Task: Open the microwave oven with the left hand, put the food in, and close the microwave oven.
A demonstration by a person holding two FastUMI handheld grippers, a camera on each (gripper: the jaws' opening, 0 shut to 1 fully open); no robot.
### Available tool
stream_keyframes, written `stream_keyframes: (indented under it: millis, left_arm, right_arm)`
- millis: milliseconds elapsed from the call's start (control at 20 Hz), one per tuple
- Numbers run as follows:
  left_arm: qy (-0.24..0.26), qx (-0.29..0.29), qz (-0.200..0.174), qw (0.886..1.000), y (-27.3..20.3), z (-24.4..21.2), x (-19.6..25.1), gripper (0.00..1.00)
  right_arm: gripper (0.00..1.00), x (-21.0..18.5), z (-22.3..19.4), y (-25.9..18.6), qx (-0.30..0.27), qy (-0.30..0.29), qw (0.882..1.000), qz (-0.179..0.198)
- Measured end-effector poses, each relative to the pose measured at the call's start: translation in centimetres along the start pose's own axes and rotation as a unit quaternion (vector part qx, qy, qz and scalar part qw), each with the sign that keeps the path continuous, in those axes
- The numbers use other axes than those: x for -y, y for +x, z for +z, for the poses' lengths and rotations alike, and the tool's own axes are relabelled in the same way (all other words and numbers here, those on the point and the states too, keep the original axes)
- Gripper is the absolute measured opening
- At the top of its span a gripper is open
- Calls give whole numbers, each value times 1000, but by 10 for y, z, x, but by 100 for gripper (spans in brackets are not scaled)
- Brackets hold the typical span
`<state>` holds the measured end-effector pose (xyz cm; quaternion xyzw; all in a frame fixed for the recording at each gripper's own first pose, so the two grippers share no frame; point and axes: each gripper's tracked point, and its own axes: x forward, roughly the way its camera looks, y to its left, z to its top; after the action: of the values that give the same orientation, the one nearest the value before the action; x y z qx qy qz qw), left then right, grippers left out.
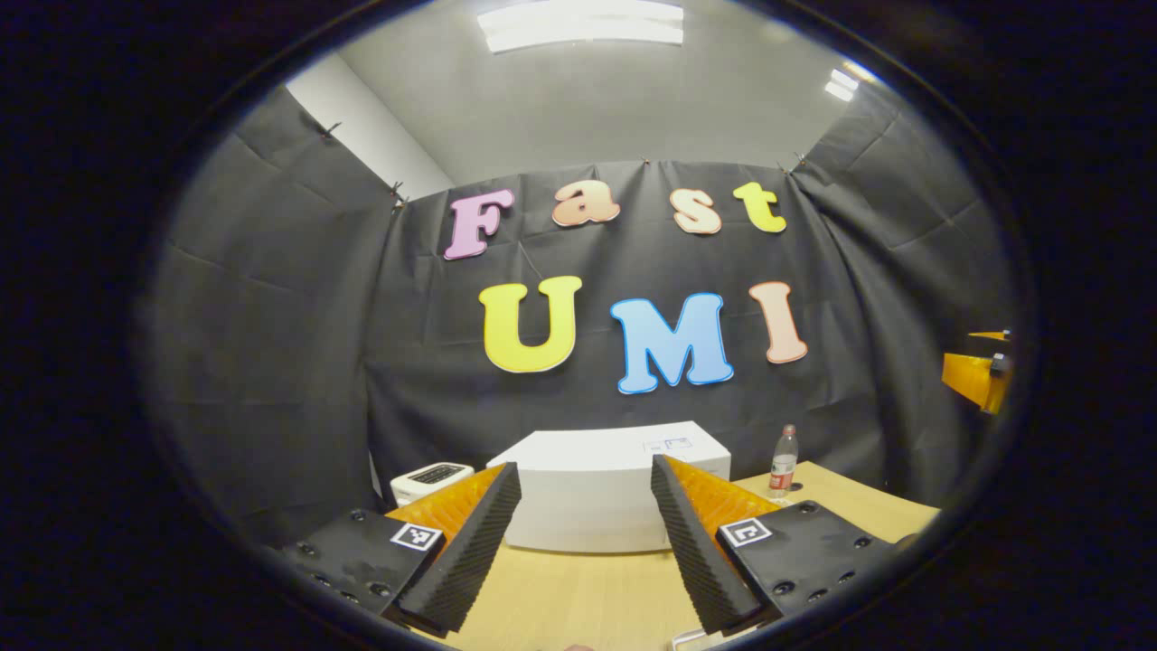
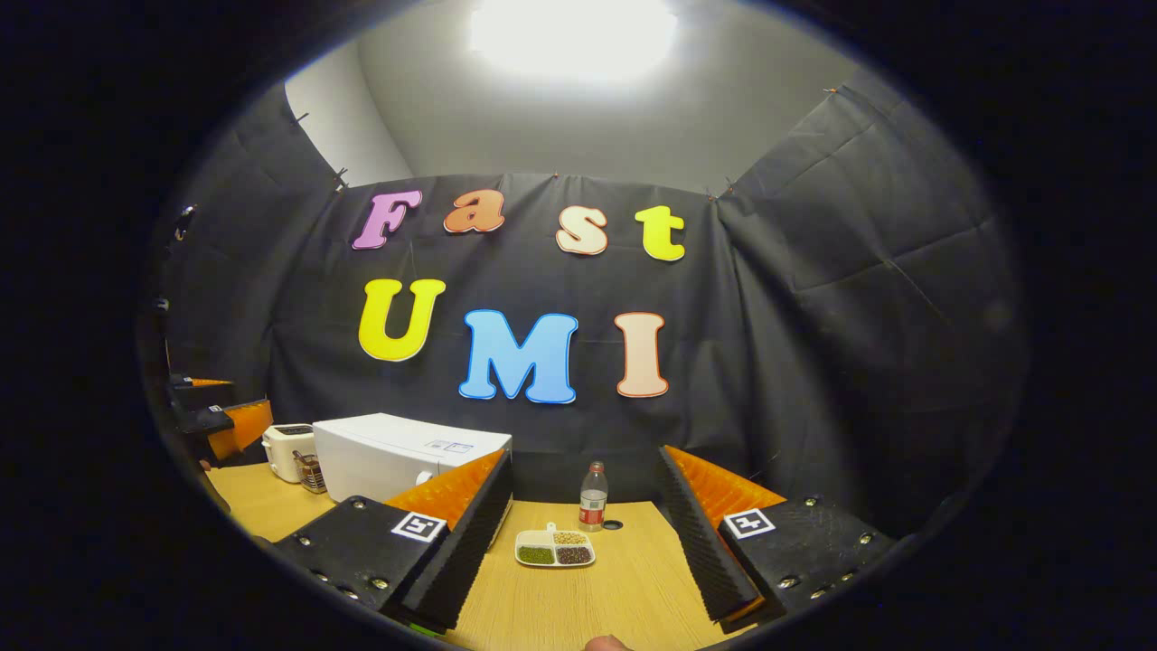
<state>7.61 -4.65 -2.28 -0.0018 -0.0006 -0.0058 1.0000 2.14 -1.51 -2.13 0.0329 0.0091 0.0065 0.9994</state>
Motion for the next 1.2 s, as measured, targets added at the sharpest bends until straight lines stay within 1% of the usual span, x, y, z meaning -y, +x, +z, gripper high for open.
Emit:
stream_keyframes:
  millis: [50, 100, 150, 300, 400, 500, 550, 650, 750, 950, 1000, 1100, 1200]
  left_arm:
    - [0, 5, -5, 1000, 18, -3, 2, 94]
    - [-1, 8, -14, 1000, 31, -8, 8, 94]
    - [-2, 9, -27, 1000, 46, -14, 17, 98]
    - [-9, -1, -61, 998, 92, -42, 36, 98]
    - [-13, -12, -74, 997, 122, -63, 47, 96]
    - [-13, -18, -89, 996, 145, -81, 59, 95]
    - [-13, -21, -98, 995, 155, -90, 67, 97]
    - [-13, -36, -115, 993, 173, -114, 81, 95]
    - [-18, -52, -131, 990, 188, -137, 95, 98]
    - [-13, -78, -149, 986, 210, -179, 120, 96]
    - [-9, -86, -154, 984, 216, -190, 125, 98]
    - [-8, -96, -153, 983, 227, -205, 131, 96]
    - [-5, -108, -149, 983, 233, -219, 134, 90]
  right_arm:
    - [96, 1, -2, 3, -4, 1, 1000, -8]
    - [95, 1, -2, 6, -6, 2, 1000, -18]
    - [96, 2, 1, 8, -4, 1, 1000, -29]
    - [96, 4, 0, 17, -5, -8, 998, -61]
    - [96, 6, -2, 20, -12, -12, 996, -82]
    - [96, 7, -2, 21, -17, -13, 995, -100]
    - [96, 10, -3, 22, -19, -18, 993, -111]
    - [96, 14, -7, 21, -28, -28, 991, -131]
    - [96, 17, -9, 19, -37, -36, 988, -148]
    - [96, 22, -17, 14, -59, -47, 982, -173]
    - [96, 22, -17, 13, -63, -49, 981, -177]
    - [96, 25, -17, 10, -68, -55, 979, -183]
    - [96, 27, -18, 7, -73, -65, 978, -187]
